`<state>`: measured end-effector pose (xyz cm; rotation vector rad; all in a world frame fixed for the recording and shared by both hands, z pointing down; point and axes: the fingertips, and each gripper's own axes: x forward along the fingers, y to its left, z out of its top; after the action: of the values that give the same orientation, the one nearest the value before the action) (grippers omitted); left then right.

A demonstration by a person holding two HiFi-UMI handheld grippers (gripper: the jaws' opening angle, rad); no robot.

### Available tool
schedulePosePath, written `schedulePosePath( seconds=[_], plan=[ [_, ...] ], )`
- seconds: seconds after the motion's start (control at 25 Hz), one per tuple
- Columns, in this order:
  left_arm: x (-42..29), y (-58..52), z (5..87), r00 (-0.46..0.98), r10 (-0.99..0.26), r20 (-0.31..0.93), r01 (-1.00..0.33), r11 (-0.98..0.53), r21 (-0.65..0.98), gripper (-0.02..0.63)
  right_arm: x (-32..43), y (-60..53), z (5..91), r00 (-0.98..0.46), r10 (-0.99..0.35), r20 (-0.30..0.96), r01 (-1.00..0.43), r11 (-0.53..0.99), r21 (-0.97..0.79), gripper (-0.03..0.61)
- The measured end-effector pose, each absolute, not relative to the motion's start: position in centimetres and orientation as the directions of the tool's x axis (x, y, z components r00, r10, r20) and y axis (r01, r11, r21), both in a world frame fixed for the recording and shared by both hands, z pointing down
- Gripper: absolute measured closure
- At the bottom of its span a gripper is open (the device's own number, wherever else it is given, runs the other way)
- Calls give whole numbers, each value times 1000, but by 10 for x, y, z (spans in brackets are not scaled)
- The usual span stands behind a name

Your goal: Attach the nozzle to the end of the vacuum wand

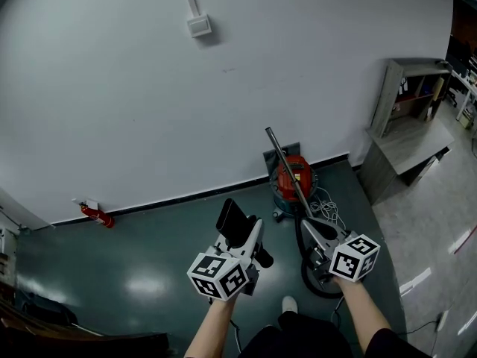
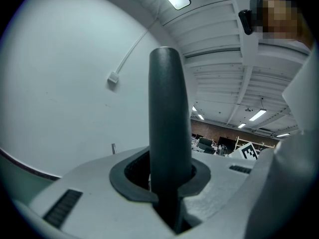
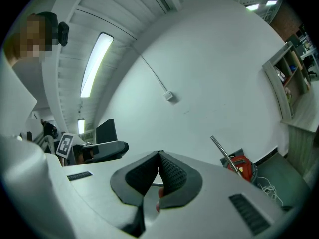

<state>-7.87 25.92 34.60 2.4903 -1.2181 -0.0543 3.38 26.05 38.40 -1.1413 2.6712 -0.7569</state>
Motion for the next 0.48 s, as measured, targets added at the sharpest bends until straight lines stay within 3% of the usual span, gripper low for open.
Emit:
schedulePosePath(
  seconds=[0.48],
  plan=[
    [-68, 210, 352, 623, -769, 143, -760, -552, 343, 552, 48, 216, 397, -705, -705, 77, -628, 570, -530, 560]
  ],
)
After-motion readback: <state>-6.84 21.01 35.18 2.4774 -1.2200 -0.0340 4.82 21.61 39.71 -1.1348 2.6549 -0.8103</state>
